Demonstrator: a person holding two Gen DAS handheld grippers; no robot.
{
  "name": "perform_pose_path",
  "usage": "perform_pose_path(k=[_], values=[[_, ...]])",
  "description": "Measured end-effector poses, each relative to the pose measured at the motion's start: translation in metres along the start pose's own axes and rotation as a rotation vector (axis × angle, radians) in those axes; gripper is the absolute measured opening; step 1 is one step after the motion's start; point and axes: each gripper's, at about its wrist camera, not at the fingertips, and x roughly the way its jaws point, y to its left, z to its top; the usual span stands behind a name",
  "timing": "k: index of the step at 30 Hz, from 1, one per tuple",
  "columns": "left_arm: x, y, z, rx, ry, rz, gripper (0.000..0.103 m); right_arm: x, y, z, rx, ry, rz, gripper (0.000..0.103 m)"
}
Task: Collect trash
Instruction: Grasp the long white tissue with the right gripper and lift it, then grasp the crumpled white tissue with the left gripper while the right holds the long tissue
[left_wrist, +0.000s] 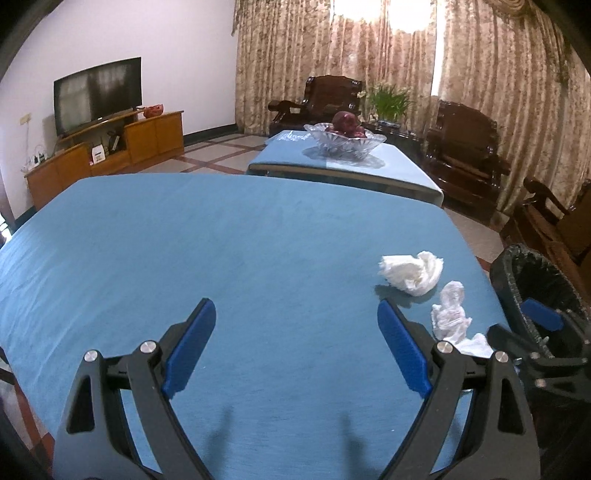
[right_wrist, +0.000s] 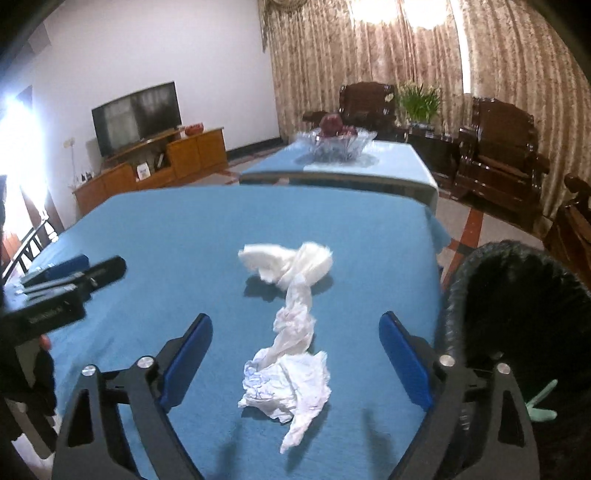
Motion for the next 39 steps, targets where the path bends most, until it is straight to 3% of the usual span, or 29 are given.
perform_pose_path(k=[8, 14, 22, 29, 39], values=[[0.009, 0.004, -0.005, -0.007, 0.019, 0.001, 0.087, 0.029, 0.002, -0.014, -0.025, 0.106, -0.007, 0.075], [0.016, 0.002, -0.007, -0.007, 0.031, 0.001, 0.087, 0.041, 0.001, -0.016, -0.019, 0.165, 0.006, 0.060], [0.023, -0.004, -0.010, 0.002, 0.050, -0.006, 0.087, 0.042, 0.007, -0.020, -0.028, 0.183, 0.040, 0.012], [0.033, -0.018, -0.009, 0.020, 0.065, -0.027, 0.087, 0.033, -0.004, -0.011, 0.002, 0.134, 0.038, 0.005], [0.070, -0.060, 0.016, 0.062, 0.054, -0.102, 0.087, 0.029, -0.039, 0.037, 0.040, 0.020, 0.013, 0.005]])
